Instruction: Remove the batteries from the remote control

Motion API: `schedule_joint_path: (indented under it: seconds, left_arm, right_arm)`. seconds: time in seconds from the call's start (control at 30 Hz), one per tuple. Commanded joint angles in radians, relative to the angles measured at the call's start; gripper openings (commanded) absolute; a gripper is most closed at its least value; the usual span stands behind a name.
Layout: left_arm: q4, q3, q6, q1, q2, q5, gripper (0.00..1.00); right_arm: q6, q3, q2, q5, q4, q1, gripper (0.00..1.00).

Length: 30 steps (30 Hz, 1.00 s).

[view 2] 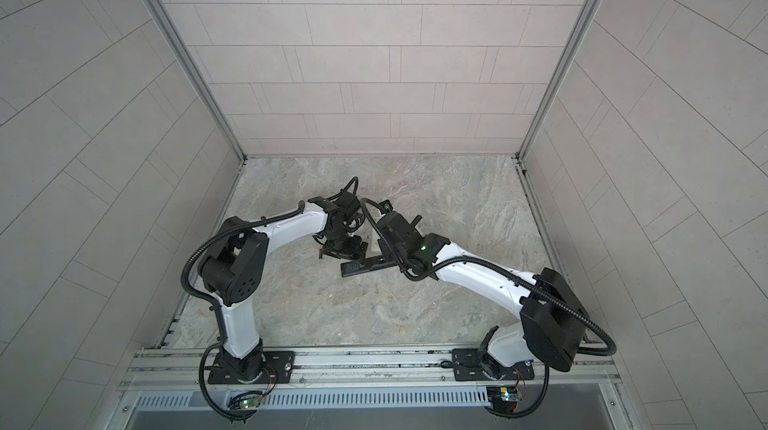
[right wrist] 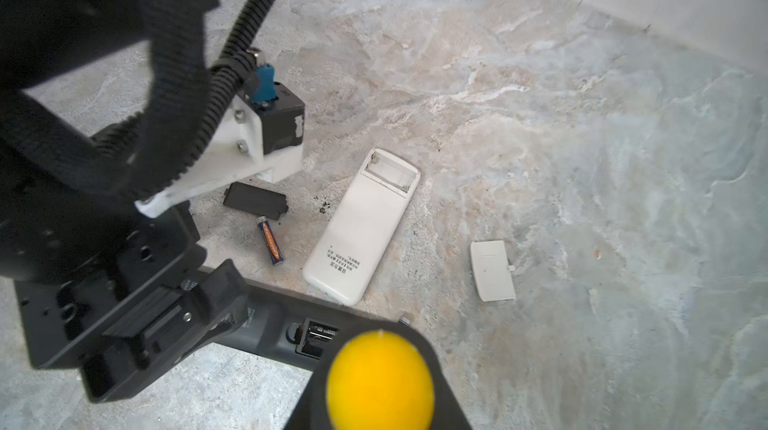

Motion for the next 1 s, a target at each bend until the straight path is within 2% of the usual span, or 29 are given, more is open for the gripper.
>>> schedule_joint_path:
  seconds: [0.0, 0.17, 0.33, 0.57, 0.97]
  left_arm:
    - [-0.037, 0.018, 0.051, 0.000, 0.031, 0.024, 0.90]
    - [-0.016, -0.014, 0.066, 0.000, 0.031, 0.084, 0.90]
    - [-0.003, -0.052, 0.075, -0.005, 0.019, 0.202, 0.90]
    - [-0.019, -0.076, 0.090, -0.025, 0.026, 0.262, 0.90]
    - [-0.032, -0.044, 0.053, -0.122, 0.013, 0.332, 0.90]
  right_arm:
    - [0.062, -0.002, 0.024, -0.041, 0.069, -0.021, 0.00]
    - [0.095, 0.029, 0.088, -0.033, 0.100, -0.026, 0.00]
    - [0.122, 0.047, 0.112, 0.001, 0.114, -0.034, 0.00]
    - [0.150, 0.054, 0.120, 0.048, 0.092, -0.040, 0.00]
    - [0.164, 0.050, 0.121, 0.069, 0.105, -0.065, 0.00]
